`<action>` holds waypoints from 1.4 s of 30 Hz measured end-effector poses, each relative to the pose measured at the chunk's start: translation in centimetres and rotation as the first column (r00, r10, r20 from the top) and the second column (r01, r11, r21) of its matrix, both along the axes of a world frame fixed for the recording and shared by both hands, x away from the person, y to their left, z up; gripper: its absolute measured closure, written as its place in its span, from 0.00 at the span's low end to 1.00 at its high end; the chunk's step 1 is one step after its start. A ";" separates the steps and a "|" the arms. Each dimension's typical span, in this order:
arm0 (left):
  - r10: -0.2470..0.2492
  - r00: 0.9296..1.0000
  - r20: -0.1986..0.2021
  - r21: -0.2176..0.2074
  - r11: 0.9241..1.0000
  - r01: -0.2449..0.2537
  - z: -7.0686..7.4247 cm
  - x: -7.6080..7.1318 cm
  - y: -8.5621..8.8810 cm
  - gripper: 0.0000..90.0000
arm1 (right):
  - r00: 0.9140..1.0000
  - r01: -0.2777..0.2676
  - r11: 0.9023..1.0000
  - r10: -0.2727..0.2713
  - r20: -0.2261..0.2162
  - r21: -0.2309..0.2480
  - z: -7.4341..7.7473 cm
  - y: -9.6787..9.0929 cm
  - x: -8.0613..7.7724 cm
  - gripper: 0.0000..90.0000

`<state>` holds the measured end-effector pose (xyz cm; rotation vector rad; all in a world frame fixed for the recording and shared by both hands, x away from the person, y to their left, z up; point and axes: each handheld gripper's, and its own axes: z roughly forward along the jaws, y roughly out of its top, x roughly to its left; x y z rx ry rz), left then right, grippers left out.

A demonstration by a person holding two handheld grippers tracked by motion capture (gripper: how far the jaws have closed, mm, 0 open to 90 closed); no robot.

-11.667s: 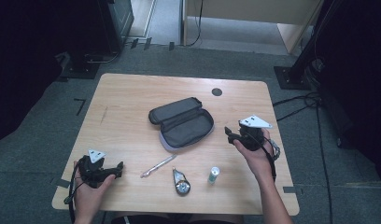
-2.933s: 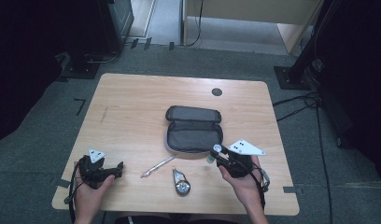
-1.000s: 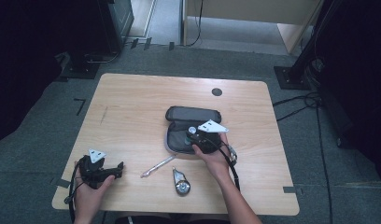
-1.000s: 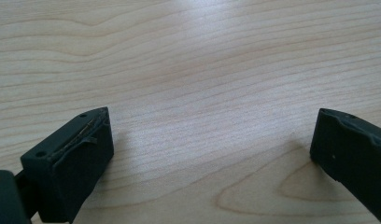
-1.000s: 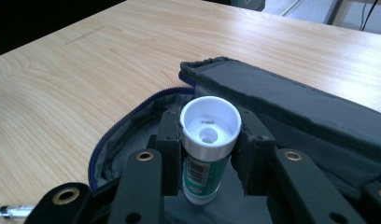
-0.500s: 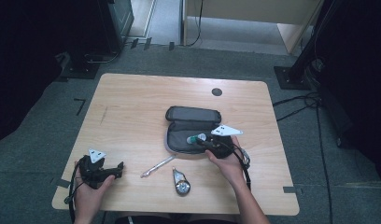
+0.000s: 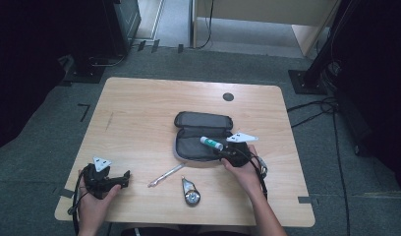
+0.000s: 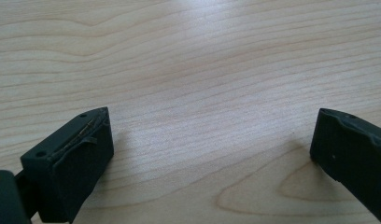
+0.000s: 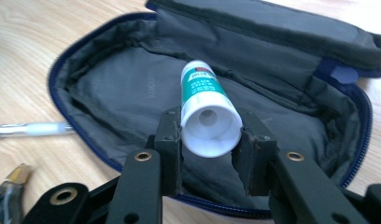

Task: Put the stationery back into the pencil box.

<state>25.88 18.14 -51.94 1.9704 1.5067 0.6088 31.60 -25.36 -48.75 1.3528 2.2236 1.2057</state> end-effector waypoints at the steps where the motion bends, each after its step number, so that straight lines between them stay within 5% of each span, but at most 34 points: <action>1: 0.000 1.000 0.000 0.000 1.000 0.000 0.0 0.0 0.0 0.00 | 1.000 0.008 1.000 -0.008 0.003 -0.005 -0.1 0.0 0.1 0.72; 8: 0.000 1.000 0.000 0.000 1.000 0.000 0.0 0.0 0.0 0.00 | 0.996 0.091 0.991 -0.089 0.024 -0.095 -0.4 0.2 0.6 0.64; 12: 0.000 1.000 0.000 0.000 1.000 0.000 0.0 0.0 0.0 0.00 | 0.992 0.126 0.974 -0.119 0.049 -0.189 -0.6 0.6 0.7 0.63; 17: 0.000 1.000 0.000 0.000 1.000 0.000 0.0 0.0 0.0 0.00 | 0.983 0.179 0.957 -0.163 0.086 -0.227 -0.5 0.5 0.9 0.59; 27: 0.000 1.000 0.000 0.000 1.000 0.000 0.0 0.0 0.0 0.00 | 0.981 0.166 0.971 -0.145 0.127 -0.173 1.0 0.6 -0.5 0.50; 42: 0.000 1.000 0.000 0.000 1.000 0.000 0.0 0.0 0.0 0.00 | 0.985 0.159 0.979 -0.149 0.082 -0.128 2.0 1.8 -3.8 0.03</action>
